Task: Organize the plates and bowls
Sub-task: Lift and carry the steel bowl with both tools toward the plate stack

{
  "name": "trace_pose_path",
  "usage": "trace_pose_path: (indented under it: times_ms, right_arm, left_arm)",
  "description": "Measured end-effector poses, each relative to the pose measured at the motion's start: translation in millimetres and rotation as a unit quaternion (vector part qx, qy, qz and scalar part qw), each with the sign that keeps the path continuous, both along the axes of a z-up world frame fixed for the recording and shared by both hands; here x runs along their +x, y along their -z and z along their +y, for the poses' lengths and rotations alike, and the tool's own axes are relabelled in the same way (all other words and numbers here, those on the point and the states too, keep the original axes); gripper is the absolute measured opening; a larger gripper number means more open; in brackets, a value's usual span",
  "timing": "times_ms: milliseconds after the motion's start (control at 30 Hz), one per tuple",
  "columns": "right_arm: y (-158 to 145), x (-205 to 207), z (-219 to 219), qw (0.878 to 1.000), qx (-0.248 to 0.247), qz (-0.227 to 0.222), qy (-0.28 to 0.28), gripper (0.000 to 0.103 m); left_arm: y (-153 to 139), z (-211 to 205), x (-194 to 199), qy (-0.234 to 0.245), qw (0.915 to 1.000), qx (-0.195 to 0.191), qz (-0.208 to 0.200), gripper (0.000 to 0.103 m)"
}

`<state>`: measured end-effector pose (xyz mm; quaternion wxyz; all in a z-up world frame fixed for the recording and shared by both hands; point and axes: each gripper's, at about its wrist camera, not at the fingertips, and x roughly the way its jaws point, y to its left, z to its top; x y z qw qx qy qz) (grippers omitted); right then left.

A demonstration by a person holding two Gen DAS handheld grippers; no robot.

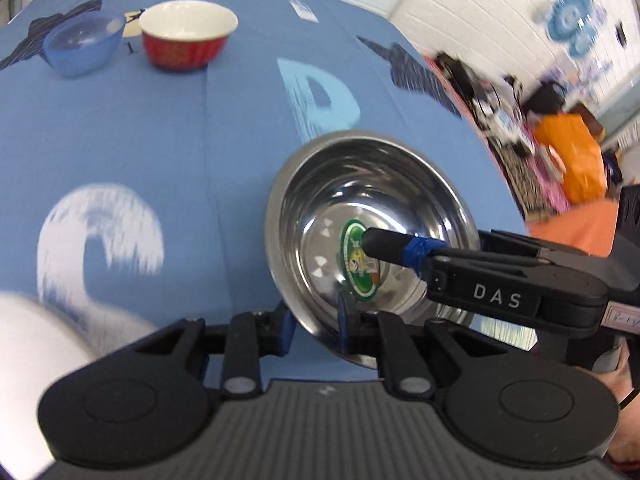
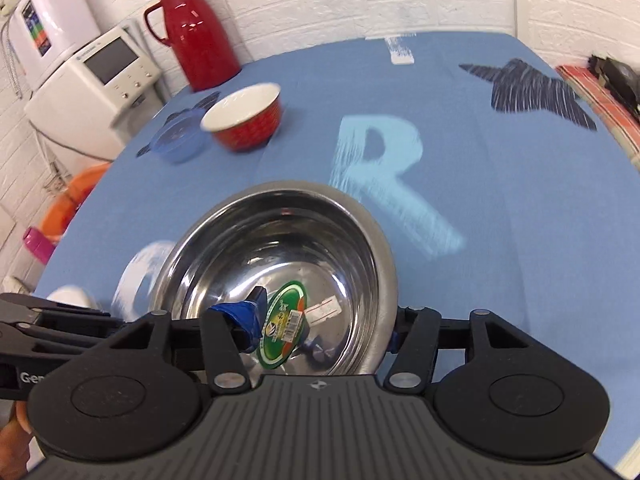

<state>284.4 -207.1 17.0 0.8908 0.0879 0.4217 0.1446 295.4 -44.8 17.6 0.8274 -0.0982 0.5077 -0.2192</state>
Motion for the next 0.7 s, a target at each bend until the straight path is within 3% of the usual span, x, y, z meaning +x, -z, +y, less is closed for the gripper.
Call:
trace_pose_path:
  times_ms: [267, 700]
  right_arm:
    - [17.8, -46.5, 11.4, 1.0, 0.003, 0.024, 0.006, 0.044]
    - [27.4, -69.1, 9.5, 0.997, -0.062, 0.04, 0.002, 0.046]
  left_arm:
    - [8.6, 12.6, -41.3, 0.025, 0.9997, 0.006, 0.001, 0.012]
    - [22.4, -11.6, -40.7, 0.055, 0.9981, 0.016, 0.024, 0.012]
